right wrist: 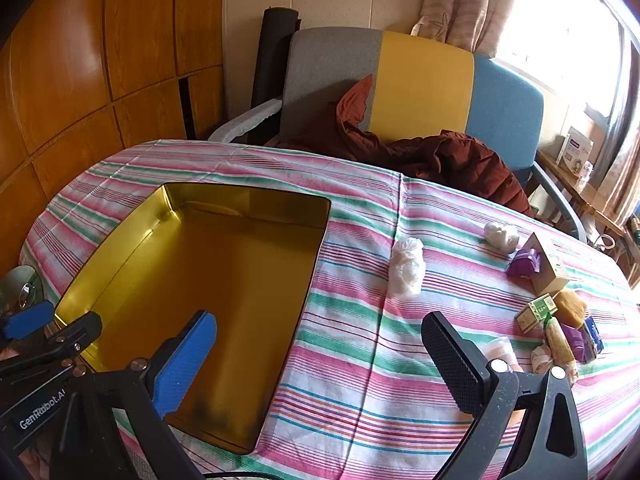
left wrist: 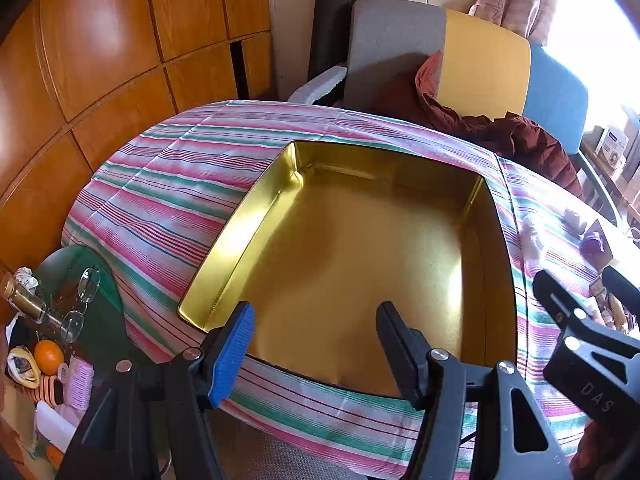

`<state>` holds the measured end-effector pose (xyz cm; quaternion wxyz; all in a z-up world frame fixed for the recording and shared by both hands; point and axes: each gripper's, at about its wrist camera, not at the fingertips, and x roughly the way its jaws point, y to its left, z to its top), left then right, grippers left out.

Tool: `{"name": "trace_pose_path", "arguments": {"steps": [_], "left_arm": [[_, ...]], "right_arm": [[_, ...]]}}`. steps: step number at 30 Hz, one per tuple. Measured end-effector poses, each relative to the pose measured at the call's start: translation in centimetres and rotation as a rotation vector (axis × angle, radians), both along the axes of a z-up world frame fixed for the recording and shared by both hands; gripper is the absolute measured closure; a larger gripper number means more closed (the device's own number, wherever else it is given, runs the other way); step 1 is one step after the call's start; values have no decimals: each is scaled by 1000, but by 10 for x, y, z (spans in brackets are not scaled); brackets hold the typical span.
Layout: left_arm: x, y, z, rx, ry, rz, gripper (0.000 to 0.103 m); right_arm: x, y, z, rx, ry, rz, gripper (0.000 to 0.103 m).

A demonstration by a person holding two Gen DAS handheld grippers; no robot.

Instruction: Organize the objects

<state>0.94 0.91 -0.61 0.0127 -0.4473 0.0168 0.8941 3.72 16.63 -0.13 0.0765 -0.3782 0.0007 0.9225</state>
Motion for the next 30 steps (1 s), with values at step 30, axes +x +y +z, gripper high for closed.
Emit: {"name": "trace_pose_path", "arguments": {"steps": [30], "left_arm": [[51, 115, -20, 245, -154, -586, 39]], "right_arm": [[129, 183, -13, -16, 20, -257, 0]]}}
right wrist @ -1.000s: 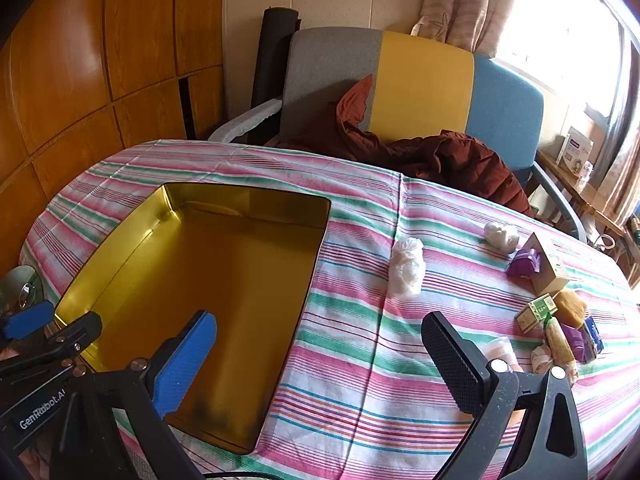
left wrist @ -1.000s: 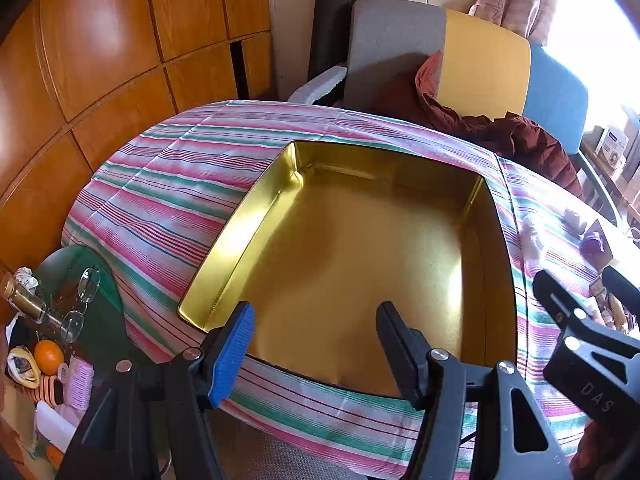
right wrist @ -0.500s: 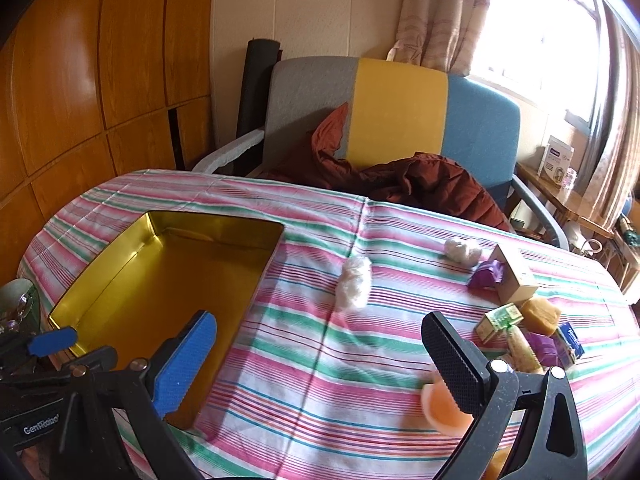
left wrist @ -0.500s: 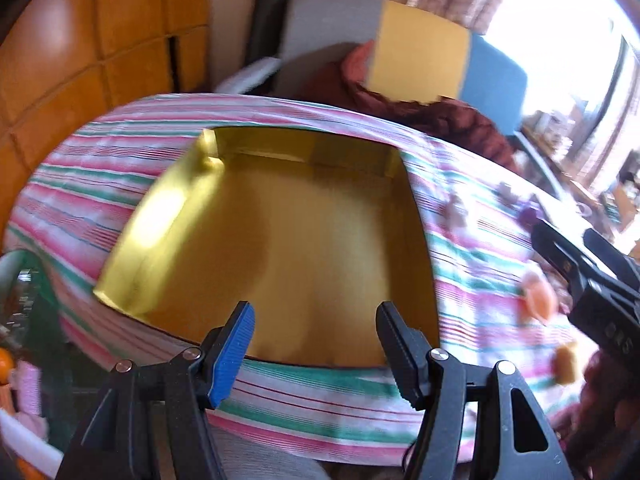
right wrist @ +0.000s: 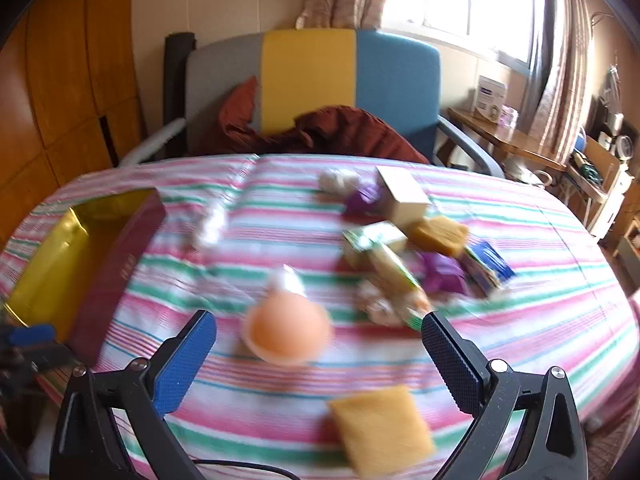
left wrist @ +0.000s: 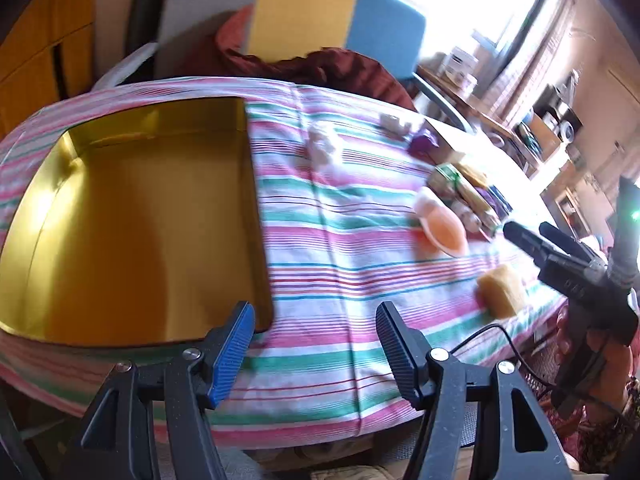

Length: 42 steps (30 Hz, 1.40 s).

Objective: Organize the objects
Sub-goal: 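Move both tools from the gold tray toward the items on the table, then grasp the yellow sponge with the right tool while the left tool grasps the peach silicone cup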

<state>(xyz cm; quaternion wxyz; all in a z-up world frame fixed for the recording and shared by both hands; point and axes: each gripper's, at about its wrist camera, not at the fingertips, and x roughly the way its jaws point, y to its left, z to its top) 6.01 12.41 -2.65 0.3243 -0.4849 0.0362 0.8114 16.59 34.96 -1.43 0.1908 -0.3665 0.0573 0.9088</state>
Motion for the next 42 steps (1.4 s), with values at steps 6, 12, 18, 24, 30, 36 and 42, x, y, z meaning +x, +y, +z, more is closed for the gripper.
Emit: {"name": "trace_pose_path", "arguments": {"steps": [6, 12, 18, 24, 30, 36, 42], "left_arm": [[8, 31, 4, -35, 69, -93, 39], [3, 61, 2, 24, -8, -179, 39], [-6, 88, -4, 35, -61, -201, 37], [-11, 127, -5, 61, -81, -246, 36], [-17, 172, -19, 44, -108, -247, 27], [-22, 202, -29, -18, -13, -216, 18], [-28, 219, -56, -99, -16, -232, 17]], "right_arm": [[36, 33, -27, -42, -80, -22, 0], [45, 38, -54, -107, -116, 6, 2], [35, 31, -67, -91, -138, 47, 30], [33, 38, -66, -109, -107, 30, 45], [40, 68, -60, -157, -56, -96, 45], [43, 74, -64, -184, -61, -116, 45], [41, 69, -65, -170, -62, -95, 44]]}}
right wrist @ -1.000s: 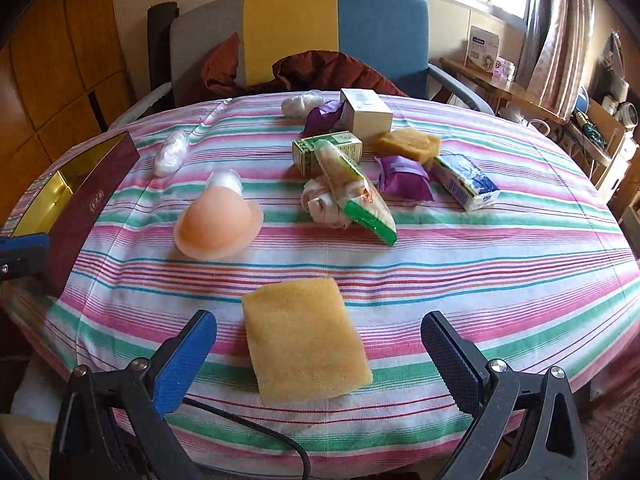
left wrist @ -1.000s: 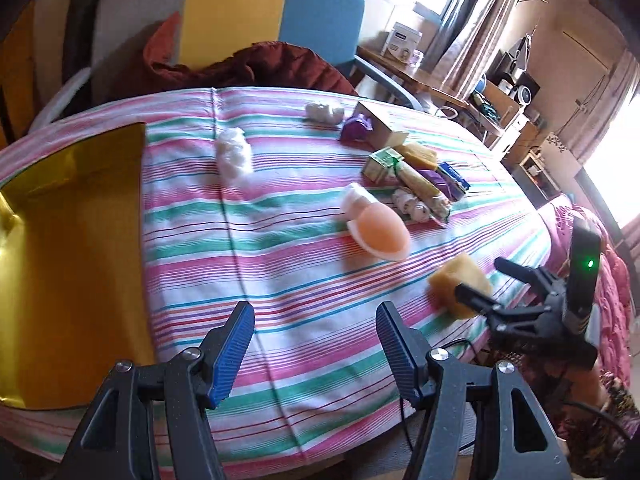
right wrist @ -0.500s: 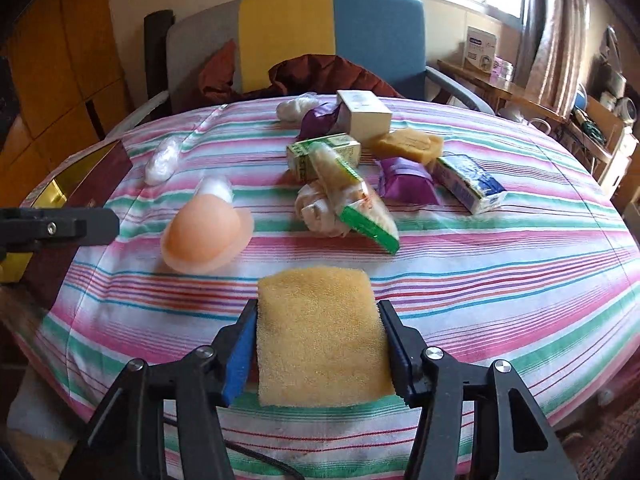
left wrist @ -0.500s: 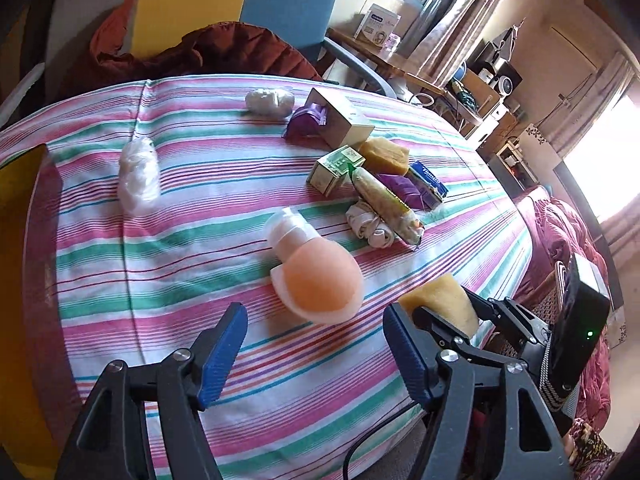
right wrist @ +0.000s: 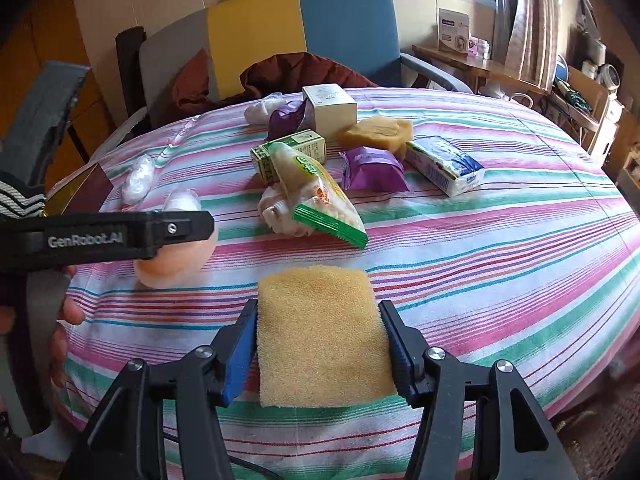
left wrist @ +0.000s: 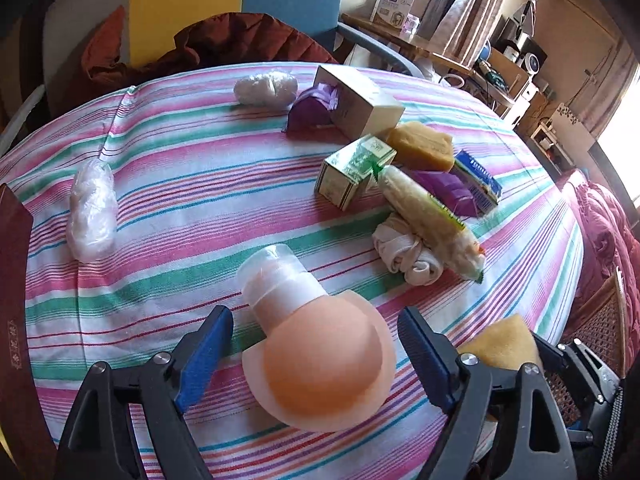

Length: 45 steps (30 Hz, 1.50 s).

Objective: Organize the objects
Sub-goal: 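Grasp the yellow sponge with the right tool while the left tool grasps the peach silicone cup, then carry the peach cup and yellow sponge into the gold tray and release both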

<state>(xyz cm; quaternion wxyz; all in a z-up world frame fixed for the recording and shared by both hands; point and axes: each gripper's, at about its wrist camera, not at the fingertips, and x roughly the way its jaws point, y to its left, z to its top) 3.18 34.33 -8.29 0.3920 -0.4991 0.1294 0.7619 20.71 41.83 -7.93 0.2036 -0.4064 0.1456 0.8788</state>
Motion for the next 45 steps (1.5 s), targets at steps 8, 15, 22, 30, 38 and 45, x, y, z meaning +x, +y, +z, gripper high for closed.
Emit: {"name": "trace_pose_path", "arguments": {"steps": [8, 15, 22, 30, 38, 45], "left_arm": [[11, -12, -3, 28, 101, -73, 37], [9, -38, 2, 103, 52, -52, 43], [11, -75, 12, 134, 68, -13, 43], [4, -126, 41, 213, 91, 64, 43], [-11, -190, 65, 266, 124, 192, 43], [-39, -254, 56, 241, 104, 355, 43]], "right_arm": [[1, 0, -5, -17, 3, -2, 43], [-2, -5, -3, -20, 19, 14, 44], [-13, -24, -1, -27, 23, 59, 44], [-33, -50, 0, -43, 26, 103, 44], [-56, -80, 11, -14, 30, 189, 44], [-81, -109, 32, 11, 71, 278, 44]]}}
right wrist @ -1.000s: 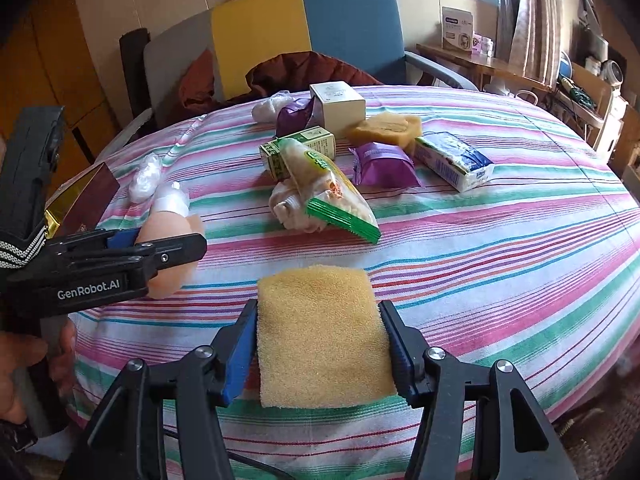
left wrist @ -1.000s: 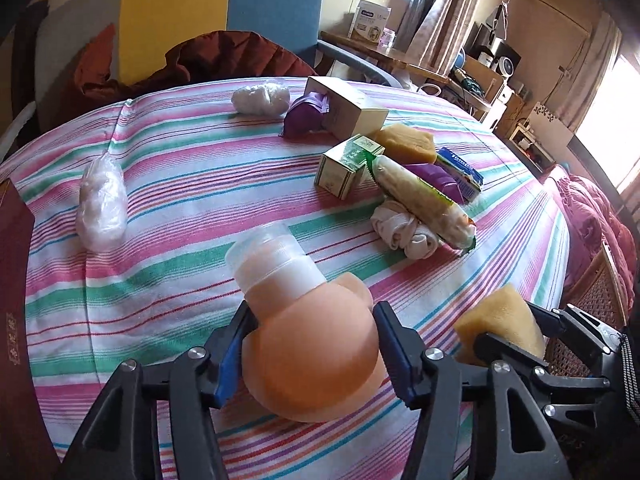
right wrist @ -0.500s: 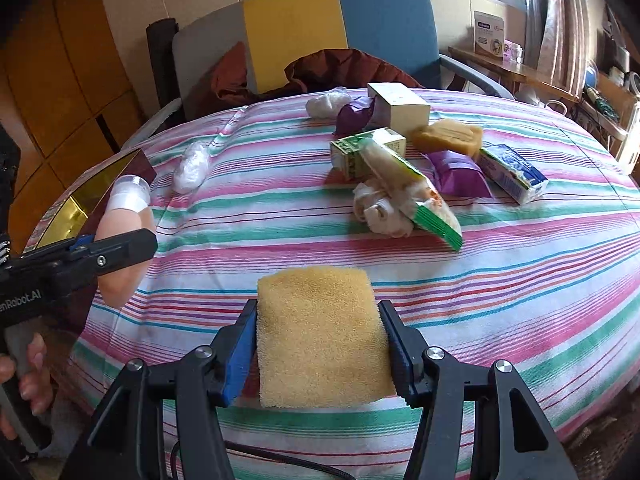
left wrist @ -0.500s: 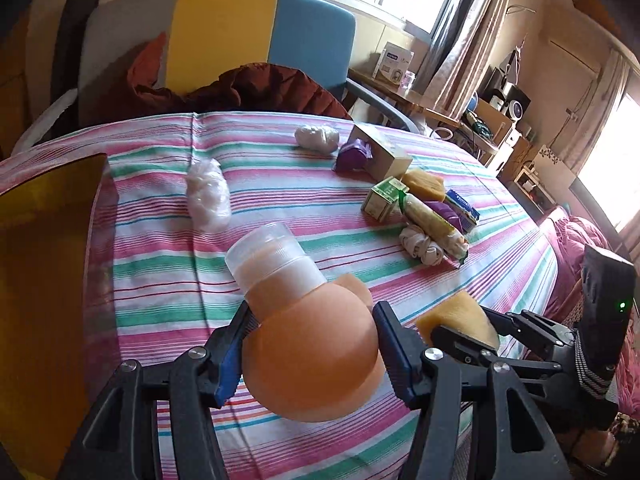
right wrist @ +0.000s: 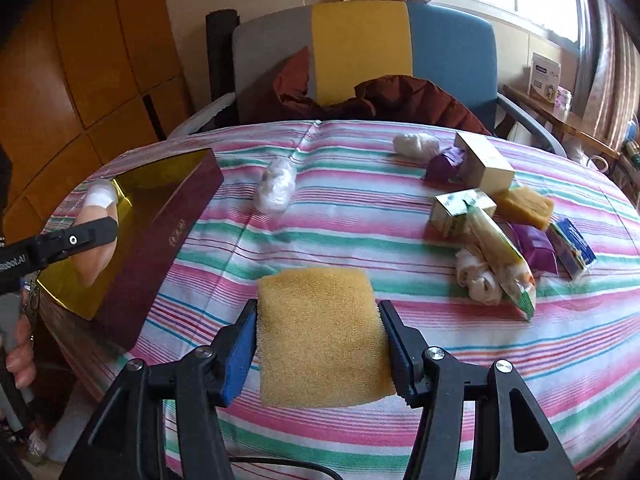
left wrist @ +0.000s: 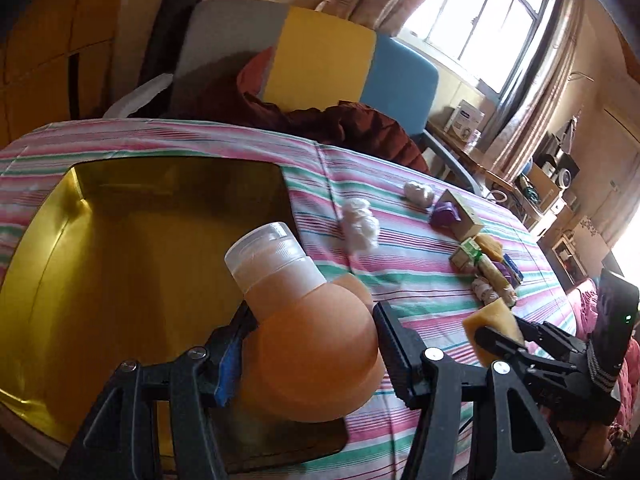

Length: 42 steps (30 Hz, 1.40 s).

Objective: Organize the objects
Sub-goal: 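Carry the peach cup and yellow sponge into the gold tray and release both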

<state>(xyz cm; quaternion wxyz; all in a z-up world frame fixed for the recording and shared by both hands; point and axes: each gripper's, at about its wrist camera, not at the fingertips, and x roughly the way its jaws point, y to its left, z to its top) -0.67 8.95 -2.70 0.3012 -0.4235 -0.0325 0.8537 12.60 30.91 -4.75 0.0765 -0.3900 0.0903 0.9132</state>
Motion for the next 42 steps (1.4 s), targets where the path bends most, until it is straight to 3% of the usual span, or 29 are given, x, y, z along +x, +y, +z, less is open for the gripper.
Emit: {"name": "trace_pose_path", "arguments": {"steps": [17, 23, 27, 29, 34, 42], "left_arm": [[-42, -121, -47, -141, -131, 247, 42], [-44, -134, -45, -163, -106, 281, 42], [-44, -140, -41, -228, -85, 351, 41], [-42, -151, -38, -190, -78, 394, 41], [-34, -185, -17, 15, -35, 517, 40], [-24, -199, 4, 79, 37, 612, 39]], "right_arm": [[-70, -121, 43, 12, 97, 321, 44], [-87, -159, 40, 12, 84, 408, 44], [-97, -176, 32, -5, 56, 437, 44], [-100, -181, 27, -11, 40, 450, 44], [-103, -196, 14, -1, 6, 488, 44], [-121, -215, -6, -40, -50, 516, 43]]}}
